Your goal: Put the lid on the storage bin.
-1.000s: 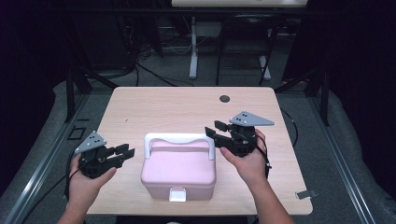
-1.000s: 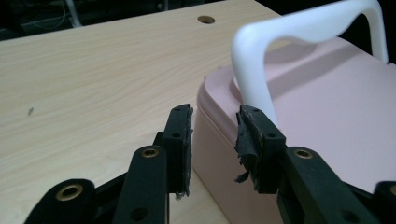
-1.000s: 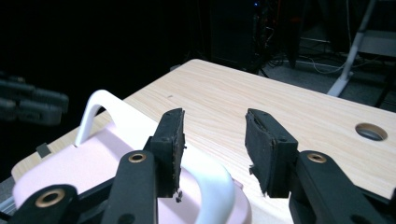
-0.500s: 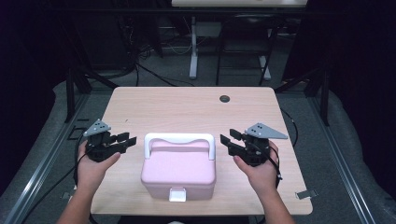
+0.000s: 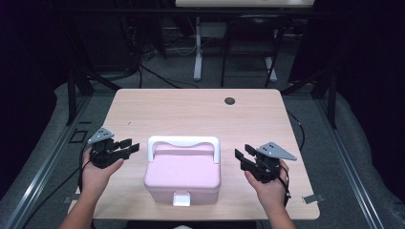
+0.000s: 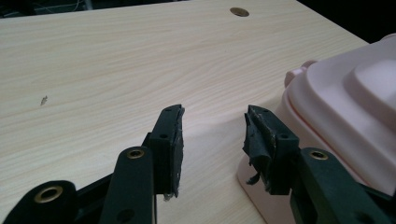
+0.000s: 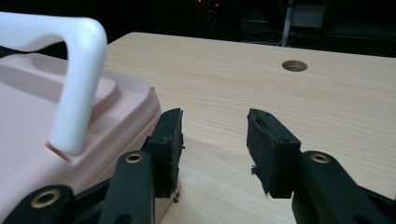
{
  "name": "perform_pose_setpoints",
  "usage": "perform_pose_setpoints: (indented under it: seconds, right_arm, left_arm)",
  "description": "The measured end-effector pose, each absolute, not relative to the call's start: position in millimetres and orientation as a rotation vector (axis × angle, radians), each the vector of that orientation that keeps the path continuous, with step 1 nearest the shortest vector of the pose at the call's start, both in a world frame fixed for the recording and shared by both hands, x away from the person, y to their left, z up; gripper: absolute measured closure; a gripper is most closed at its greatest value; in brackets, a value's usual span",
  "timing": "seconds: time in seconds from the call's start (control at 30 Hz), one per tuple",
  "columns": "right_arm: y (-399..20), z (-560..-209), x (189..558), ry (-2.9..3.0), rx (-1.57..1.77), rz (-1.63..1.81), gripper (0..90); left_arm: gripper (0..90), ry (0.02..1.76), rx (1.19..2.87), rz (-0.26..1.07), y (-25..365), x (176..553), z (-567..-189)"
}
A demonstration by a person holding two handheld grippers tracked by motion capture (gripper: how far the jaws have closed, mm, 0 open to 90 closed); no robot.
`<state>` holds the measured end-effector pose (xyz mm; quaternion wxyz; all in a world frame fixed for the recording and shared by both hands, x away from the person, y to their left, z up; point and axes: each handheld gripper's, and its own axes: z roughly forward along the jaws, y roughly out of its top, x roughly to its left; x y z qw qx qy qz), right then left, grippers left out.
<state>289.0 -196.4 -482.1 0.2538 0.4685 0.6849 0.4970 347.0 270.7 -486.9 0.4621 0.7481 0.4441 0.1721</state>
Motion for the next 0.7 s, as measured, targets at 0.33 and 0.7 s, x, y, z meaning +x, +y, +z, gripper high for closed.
perform_pose_setpoints:
  seconds: [0.33,0.7]
  right_arm:
    - [-213.5,-506.5,289.7,1.823,1.388,1.312,53.5]
    - [-216.5,-527.1,297.9,1.863,1.443,1.242,53.6]
  left_arm:
    - [56.9,1.124,1.836,0.444,275.7,346.9,-506.6]
    - [56.9,1.156,1.847,0.415,273.8,342.5,-534.1]
